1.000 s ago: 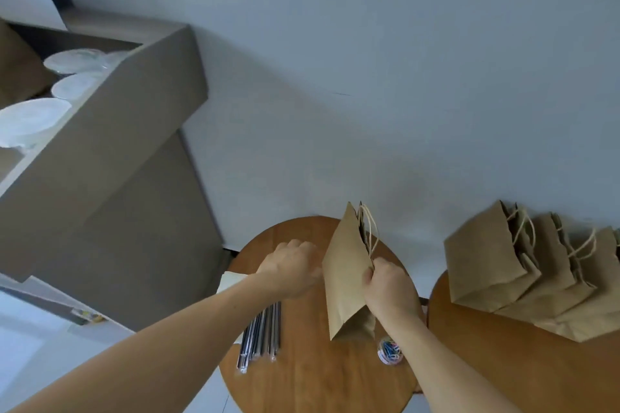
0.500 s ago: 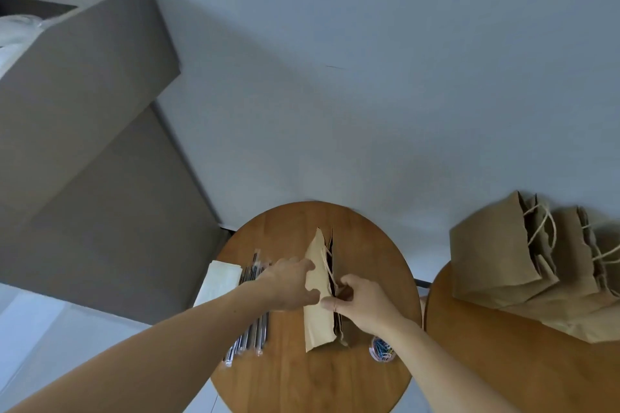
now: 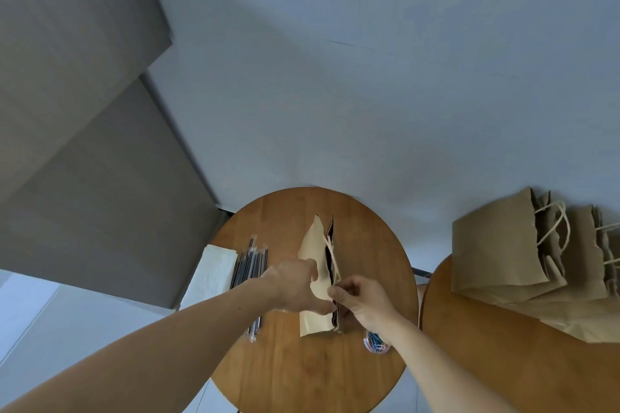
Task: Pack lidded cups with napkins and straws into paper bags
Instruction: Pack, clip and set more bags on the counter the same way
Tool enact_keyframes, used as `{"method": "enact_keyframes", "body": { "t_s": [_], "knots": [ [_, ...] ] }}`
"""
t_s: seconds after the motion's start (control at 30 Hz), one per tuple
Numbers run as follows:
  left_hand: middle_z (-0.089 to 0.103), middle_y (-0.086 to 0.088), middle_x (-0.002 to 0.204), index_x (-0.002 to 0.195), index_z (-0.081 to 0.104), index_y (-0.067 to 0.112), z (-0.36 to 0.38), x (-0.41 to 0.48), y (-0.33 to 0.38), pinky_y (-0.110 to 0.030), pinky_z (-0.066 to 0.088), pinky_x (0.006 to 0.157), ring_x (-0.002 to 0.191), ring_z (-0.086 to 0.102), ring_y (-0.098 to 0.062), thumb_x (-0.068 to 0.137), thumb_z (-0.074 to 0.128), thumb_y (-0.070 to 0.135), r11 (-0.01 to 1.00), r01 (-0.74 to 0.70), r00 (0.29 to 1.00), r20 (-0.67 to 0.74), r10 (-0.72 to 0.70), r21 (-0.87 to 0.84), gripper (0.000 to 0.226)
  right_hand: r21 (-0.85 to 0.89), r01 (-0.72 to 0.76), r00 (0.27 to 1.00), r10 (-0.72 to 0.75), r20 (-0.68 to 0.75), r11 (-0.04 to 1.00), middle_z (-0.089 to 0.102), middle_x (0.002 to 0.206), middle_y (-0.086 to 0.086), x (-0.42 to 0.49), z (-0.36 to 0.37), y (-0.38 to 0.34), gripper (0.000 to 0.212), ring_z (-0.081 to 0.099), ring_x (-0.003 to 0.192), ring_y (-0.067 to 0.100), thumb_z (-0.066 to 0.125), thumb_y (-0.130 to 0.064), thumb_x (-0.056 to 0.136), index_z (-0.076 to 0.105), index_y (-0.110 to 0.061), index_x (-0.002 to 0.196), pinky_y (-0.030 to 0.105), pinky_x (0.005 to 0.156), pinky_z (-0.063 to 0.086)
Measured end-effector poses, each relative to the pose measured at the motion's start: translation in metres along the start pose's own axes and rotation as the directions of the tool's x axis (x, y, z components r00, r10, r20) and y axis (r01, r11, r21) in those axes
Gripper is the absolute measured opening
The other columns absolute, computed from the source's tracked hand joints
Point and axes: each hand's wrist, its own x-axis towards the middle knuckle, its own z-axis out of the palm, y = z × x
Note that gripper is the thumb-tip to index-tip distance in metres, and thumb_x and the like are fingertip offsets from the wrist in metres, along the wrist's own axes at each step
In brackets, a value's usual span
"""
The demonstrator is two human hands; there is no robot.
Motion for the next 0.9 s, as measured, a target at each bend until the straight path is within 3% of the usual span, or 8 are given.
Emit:
{"method": "enact_keyframes", "body": {
  "t_s": [0.13,0.23,0.47,0.63,0.77,0.83,0.9],
  "knots": [
    [0.062,0.009,0.106,0.112,0.052,0.027,0.000,0.002,0.002,-0.035,0.053,0.082,0.094,0.061,-0.015,0.059,0.055,0.085,1.000,0.003,0.999,-0.041,-0.003,0.003,0.079,0.185,-0.092,0.996,0.087,0.035,0.978,0.074,0.083,0.008,-0.004,0.001,0.006,0.067,0.069,0.068,0.024,0.080,-0.066,0.059,0.070,-0.011,0.096,0.039,0.067,0.058],
    [0.062,0.009,0.104,0.111,0.053,0.026,0.002,0.003,0.004,-0.034,0.052,0.077,0.091,0.061,-0.015,0.063,0.058,0.085,0.999,-0.009,0.999,-0.049,0.010,0.034,0.077,0.279,-0.145,0.989,0.131,0.068,0.949,0.073,0.079,0.011,-0.005,0.001,0.008,0.069,0.066,0.062,0.023,0.084,-0.060,0.058,0.069,-0.006,0.098,0.036,0.059,0.055],
    [0.064,0.007,0.105,0.111,0.053,0.026,0.006,0.008,-0.003,-0.034,0.051,0.080,0.094,0.061,-0.016,0.067,0.060,0.084,0.999,0.005,1.000,-0.009,-0.004,0.052,0.072,0.294,-0.145,0.989,0.136,0.049,0.945,0.072,0.078,0.011,-0.004,-0.004,0.007,0.065,0.064,0.062,0.022,0.085,-0.052,0.060,0.069,-0.002,0.098,0.032,0.052,0.051],
    [0.064,0.006,0.105,0.119,0.053,0.026,0.006,0.006,-0.017,-0.039,0.054,0.087,0.095,0.062,-0.016,0.066,0.064,0.077,0.997,0.051,0.997,0.062,-0.048,-0.056,0.075,0.211,-0.088,0.995,0.098,-0.034,0.973,0.072,0.076,0.010,-0.005,-0.012,0.012,0.049,0.065,0.061,0.020,0.085,-0.043,0.068,0.070,-0.005,0.095,0.030,0.050,0.049],
    [0.061,0.002,0.107,0.128,0.050,0.022,0.004,0.001,-0.018,-0.040,0.054,0.092,0.099,0.061,-0.020,0.062,0.060,0.060,0.964,0.076,0.995,0.089,-0.055,-0.254,0.077,-0.020,-0.024,0.990,0.021,-0.136,1.000,0.069,0.080,-0.005,0.003,-0.014,0.013,0.010,0.066,0.072,0.011,0.071,-0.025,0.087,0.065,-0.024,0.094,0.025,0.061,0.055],
    [0.061,-0.002,0.113,0.127,0.050,0.018,0.005,0.002,-0.005,-0.041,0.053,0.094,0.105,0.060,-0.022,0.066,0.061,0.057,0.906,0.119,0.992,0.096,-0.087,-0.407,0.073,-0.094,0.014,0.989,-0.027,-0.143,0.995,0.068,0.079,-0.012,0.008,-0.008,0.005,0.014,0.066,0.073,0.006,0.070,-0.022,0.085,0.061,-0.032,0.090,0.015,0.058,0.051],
    [0.065,-0.009,0.106,0.118,0.055,0.015,0.009,0.007,0.009,-0.040,0.055,0.089,0.097,0.063,-0.022,0.075,0.059,0.056,0.873,0.167,0.986,0.063,-0.156,-0.458,0.060,-0.175,0.014,0.990,-0.038,-0.137,0.984,0.066,0.075,-0.012,0.013,0.000,-0.004,0.014,0.064,0.069,0.003,0.071,-0.027,0.082,0.059,-0.032,0.084,0.012,0.052,0.044]
  ]
}}
